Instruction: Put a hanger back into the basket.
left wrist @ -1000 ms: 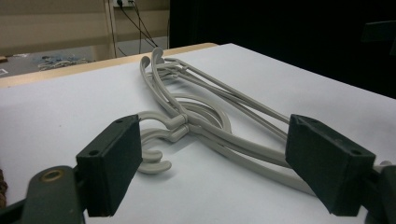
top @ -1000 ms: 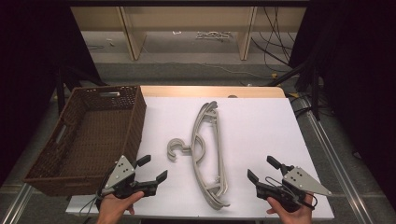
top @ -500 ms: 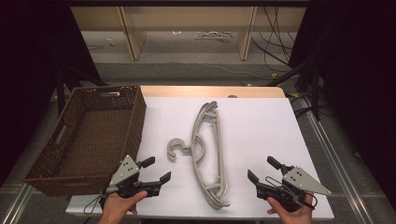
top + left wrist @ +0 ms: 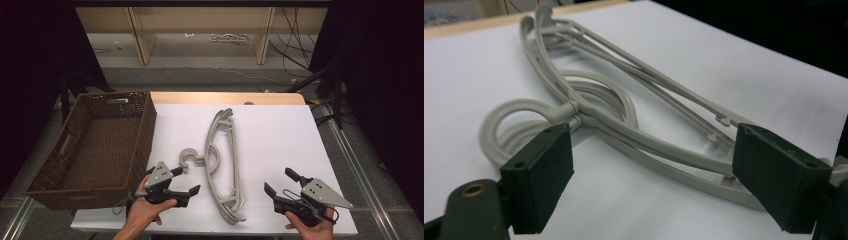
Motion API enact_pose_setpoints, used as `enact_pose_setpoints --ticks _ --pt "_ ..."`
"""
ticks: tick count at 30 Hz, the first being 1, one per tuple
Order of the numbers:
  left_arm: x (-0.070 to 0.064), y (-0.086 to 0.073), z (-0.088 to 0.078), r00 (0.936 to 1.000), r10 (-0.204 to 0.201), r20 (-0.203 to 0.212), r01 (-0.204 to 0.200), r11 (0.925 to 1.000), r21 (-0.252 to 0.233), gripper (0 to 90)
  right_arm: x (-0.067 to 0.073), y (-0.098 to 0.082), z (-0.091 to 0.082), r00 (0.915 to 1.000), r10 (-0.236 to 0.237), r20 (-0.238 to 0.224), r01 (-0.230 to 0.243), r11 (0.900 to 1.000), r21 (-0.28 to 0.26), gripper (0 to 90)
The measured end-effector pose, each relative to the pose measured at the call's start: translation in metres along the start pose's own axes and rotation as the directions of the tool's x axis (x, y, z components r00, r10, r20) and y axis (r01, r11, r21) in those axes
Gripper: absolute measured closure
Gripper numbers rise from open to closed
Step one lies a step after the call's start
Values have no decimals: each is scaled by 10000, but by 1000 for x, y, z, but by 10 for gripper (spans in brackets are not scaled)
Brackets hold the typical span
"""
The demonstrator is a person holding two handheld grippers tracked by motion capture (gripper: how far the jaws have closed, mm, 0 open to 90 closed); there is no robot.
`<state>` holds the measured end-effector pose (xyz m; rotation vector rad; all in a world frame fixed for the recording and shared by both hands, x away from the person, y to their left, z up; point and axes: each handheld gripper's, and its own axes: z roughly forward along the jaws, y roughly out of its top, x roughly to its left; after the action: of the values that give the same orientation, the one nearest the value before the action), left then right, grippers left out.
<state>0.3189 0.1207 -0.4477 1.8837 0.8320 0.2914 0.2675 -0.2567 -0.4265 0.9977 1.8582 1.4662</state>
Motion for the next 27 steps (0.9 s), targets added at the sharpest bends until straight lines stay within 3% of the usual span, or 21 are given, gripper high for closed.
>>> enact_pose_setpoints --ticks 5,9,10,12,14,16,19,25,26,27 --pt "-1 5 21 9990 -435 39 432 9976 542 193 0 -1 1 10000 -67 -33 67 10000 -23 191" --pt "1 11 38 9981 -564 -243 587 9925 1075 235 0 -2 2 9998 -112 -158 112 9999 -26 191" --pt "1 12 41 9979 -583 -276 611 9918 1125 245 2 -2 1 9996 225 -149 -222 9995 222 191" --pt "1 15 52 9972 -637 -404 689 9872 1439 266 2 -2 -1 9997 210 -85 -205 9984 522 191" --pt "2 16 55 9973 -613 -415 672 9849 1598 279 2 -2 -1 9997 224 -116 -219 9987 458 191" --pt "3 17 61 9961 -743 -467 818 9786 1886 291 2 -3 0 9997 216 -80 -213 9993 297 191" --pt "5 15 71 9953 -642 -731 805 9655 2477 303 1 -3 -1 9998 197 -45 -194 9985 508 194" --pt "8 14 83 9924 -1021 -693 1173 9548 2731 311 1 -4 1 9996 283 -84 -278 9981 551 195" --pt "9 13 86 9896 -1229 -744 1385 9531 2691 313 1 -4 1 9995 283 -109 -276 9981 556 196" --pt "13 13 88 9865 -1540 -557 1636 9440 2867 315 1 -4 1 9993 289 -217 -276 9979 591 196"
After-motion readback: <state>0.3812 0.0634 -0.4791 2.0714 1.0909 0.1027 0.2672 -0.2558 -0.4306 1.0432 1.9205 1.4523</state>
